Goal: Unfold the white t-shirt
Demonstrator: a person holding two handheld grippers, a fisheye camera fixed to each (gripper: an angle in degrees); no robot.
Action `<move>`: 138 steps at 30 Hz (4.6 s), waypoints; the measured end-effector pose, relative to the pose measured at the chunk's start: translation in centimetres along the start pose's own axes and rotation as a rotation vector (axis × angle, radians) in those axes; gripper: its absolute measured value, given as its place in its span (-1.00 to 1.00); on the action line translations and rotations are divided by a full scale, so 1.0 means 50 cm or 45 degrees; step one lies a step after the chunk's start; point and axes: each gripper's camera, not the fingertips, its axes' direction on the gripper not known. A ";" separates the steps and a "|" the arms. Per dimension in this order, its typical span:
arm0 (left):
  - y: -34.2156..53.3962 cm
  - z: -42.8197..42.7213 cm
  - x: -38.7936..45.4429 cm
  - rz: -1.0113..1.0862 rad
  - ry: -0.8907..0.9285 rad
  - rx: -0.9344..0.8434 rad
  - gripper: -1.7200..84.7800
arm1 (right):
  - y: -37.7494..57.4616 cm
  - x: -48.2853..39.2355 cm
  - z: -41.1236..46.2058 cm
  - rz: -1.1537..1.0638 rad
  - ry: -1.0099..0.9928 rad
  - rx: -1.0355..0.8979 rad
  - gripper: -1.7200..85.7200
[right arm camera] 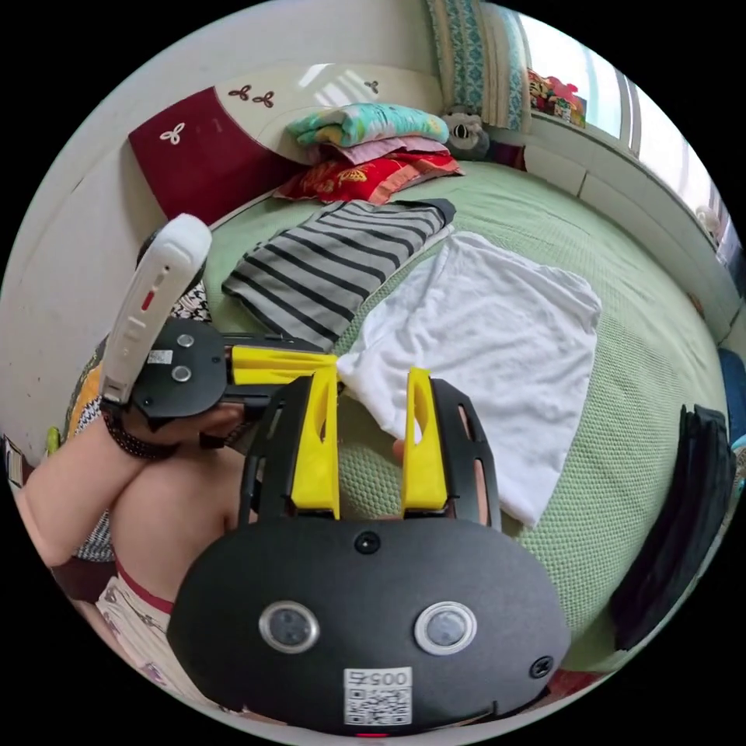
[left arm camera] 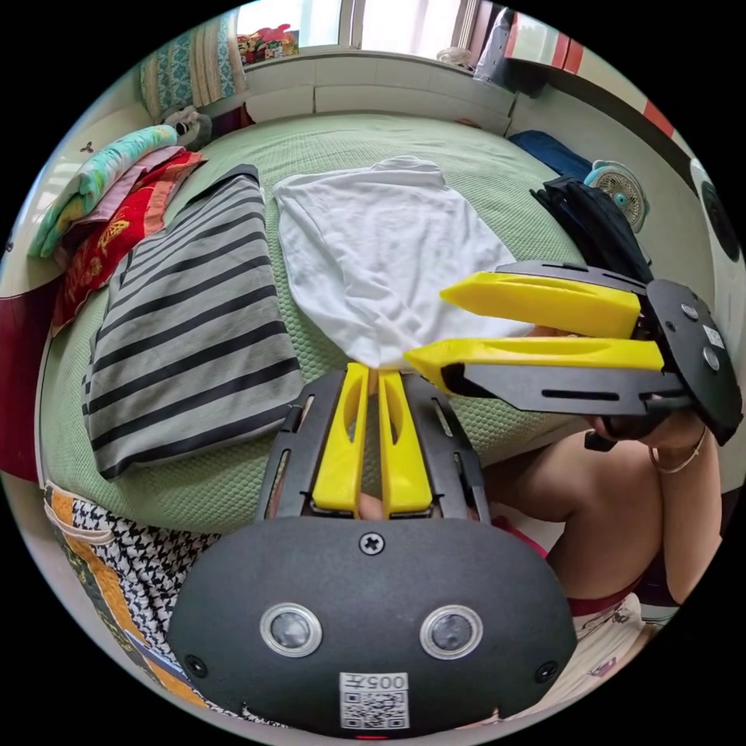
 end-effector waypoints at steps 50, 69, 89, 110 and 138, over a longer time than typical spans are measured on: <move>-0.026 0.051 0.157 -0.002 -0.260 -0.096 -0.92 | 0.382 0.207 -0.285 1.152 0.583 0.161 -1.00; 0.044 -0.056 0.114 -0.201 -0.211 0.277 -0.96 | 0.237 0.098 -0.318 0.501 0.506 0.155 -0.76; -0.125 0.019 0.212 -0.151 -0.180 0.209 -0.98 | -0.025 0.129 -0.001 0.379 0.701 -0.165 -0.71; -0.168 0.053 0.174 -0.214 -0.097 0.101 -0.97 | 0.144 0.218 -0.299 0.688 0.614 0.047 -0.80; -0.188 0.164 0.213 -0.022 -0.365 -0.180 -0.97 | 0.387 0.155 -0.207 1.109 0.599 -0.162 -0.99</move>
